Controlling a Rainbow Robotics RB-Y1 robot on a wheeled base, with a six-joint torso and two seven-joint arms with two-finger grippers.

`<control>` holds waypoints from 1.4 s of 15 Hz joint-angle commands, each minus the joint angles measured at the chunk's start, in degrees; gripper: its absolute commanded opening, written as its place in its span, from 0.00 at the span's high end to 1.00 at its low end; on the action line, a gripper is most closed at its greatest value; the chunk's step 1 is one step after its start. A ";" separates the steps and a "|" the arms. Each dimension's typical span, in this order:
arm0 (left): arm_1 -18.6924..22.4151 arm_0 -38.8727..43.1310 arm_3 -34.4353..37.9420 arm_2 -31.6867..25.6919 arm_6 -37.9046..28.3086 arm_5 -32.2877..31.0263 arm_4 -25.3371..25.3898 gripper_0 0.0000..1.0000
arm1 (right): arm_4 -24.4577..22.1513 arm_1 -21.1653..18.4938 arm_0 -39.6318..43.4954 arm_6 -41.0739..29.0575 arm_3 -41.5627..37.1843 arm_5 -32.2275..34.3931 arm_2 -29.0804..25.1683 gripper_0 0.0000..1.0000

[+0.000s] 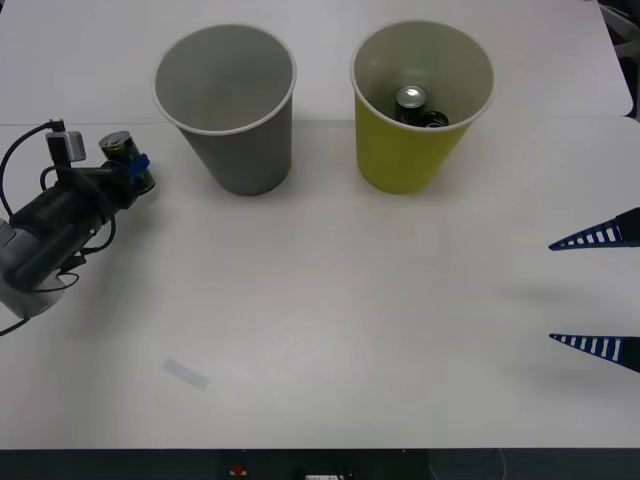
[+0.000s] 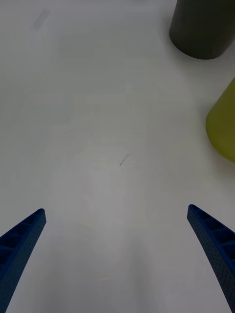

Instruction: Put the can into the green bin and the plastic bottle into the gray bin

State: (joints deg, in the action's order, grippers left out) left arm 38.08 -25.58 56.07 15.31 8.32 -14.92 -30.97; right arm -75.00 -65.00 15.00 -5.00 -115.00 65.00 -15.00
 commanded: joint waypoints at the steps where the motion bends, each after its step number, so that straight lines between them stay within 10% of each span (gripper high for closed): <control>1: 1.21 1.85 0.18 -3.18 -1.46 -5.12 -6.03 1.00 | 0.00 0.00 0.00 0.00 0.00 0.00 0.00 0.00; 12: 6.57 21.01 22.59 -31.31 -36.97 -40.98 -47.07 1.00 | 0.00 0.00 0.00 0.00 0.00 0.00 0.00 0.00; 21: 6.57 21.10 32.08 -48.10 -47.60 -74.73 -53.49 1.00 | 0.00 0.00 0.00 0.00 0.00 0.00 0.00 0.00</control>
State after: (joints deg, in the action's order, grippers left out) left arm 44.65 -3.81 87.98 -31.98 -39.21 -87.43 -84.66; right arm -75.00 -65.00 15.00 -5.00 -115.00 65.00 -15.00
